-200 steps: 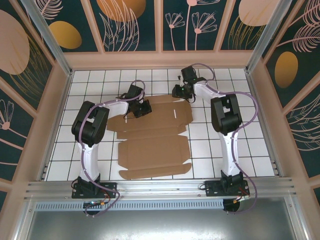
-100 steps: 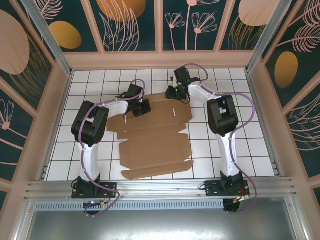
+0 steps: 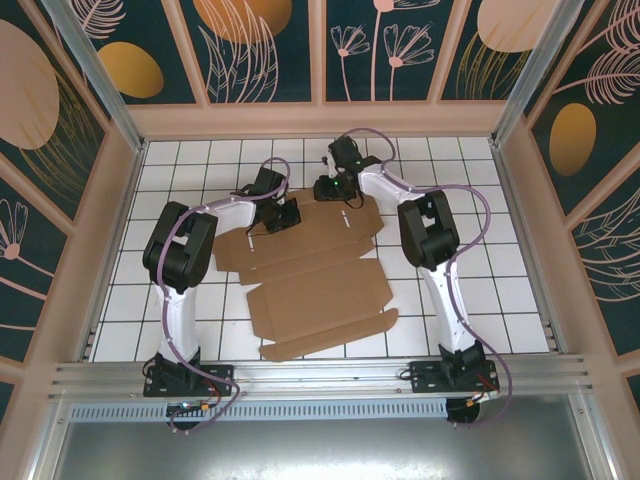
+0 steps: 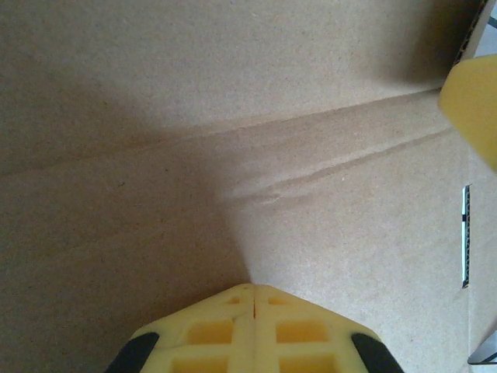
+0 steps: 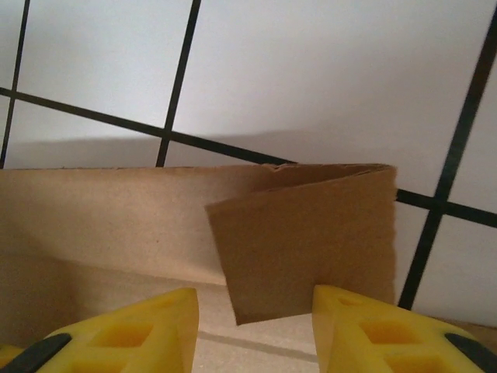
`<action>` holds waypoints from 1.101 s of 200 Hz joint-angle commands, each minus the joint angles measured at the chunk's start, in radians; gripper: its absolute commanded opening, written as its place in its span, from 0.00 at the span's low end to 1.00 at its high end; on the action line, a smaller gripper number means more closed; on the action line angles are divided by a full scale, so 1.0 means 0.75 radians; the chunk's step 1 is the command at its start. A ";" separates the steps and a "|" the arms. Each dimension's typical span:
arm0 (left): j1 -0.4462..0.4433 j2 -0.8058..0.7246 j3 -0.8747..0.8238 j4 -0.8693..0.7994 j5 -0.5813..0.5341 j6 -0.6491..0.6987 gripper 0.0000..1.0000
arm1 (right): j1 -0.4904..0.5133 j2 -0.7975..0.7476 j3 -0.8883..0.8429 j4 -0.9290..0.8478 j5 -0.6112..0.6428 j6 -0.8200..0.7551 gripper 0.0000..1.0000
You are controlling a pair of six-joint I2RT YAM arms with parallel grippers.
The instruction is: Fold the paper box
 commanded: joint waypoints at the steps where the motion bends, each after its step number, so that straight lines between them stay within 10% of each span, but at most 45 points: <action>1: -0.005 0.029 0.048 -0.050 -0.025 0.038 0.00 | -0.017 -0.105 -0.102 0.012 -0.041 -0.018 0.44; 103: -0.003 0.173 0.342 -0.206 -0.044 0.141 0.00 | -0.266 -0.740 -0.899 0.370 0.213 0.071 0.59; 155: -0.008 0.270 0.436 -0.244 0.005 0.163 0.00 | -0.326 -0.602 -0.928 0.417 -0.228 0.065 0.56; 220: -0.015 0.393 0.643 -0.332 0.023 0.192 0.00 | -0.341 -0.577 -1.030 0.540 -0.286 0.168 0.36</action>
